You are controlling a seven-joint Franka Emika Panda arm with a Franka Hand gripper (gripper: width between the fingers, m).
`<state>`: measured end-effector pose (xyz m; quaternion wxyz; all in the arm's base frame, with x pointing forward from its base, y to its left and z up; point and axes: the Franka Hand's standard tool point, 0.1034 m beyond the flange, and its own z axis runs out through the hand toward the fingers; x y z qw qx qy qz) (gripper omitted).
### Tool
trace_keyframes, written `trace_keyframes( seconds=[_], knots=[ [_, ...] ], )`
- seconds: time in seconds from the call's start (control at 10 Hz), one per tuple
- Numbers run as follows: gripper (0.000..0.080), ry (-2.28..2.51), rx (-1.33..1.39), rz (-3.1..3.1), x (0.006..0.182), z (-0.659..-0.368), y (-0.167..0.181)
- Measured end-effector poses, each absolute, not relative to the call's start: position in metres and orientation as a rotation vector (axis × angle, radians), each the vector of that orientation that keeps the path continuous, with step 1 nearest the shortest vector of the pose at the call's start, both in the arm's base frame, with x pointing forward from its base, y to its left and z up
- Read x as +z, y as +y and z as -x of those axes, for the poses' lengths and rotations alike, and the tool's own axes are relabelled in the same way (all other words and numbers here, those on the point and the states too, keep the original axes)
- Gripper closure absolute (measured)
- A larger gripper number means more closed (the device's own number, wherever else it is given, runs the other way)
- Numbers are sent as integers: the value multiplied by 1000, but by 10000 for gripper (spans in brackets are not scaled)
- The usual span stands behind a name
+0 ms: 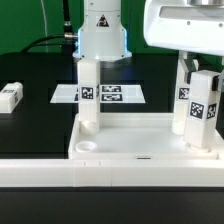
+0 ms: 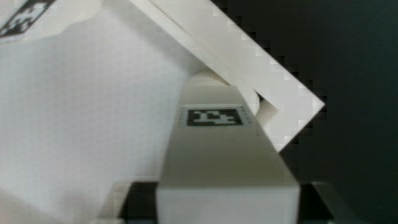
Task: Assemble desk
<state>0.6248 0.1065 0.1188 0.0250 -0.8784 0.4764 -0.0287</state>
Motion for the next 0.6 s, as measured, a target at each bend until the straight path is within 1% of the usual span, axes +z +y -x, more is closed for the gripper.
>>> trace_keyframes(
  seconds=[0.6],
  knots=[
    [509,1990,-54,2331,118,-625,108]
  ],
)
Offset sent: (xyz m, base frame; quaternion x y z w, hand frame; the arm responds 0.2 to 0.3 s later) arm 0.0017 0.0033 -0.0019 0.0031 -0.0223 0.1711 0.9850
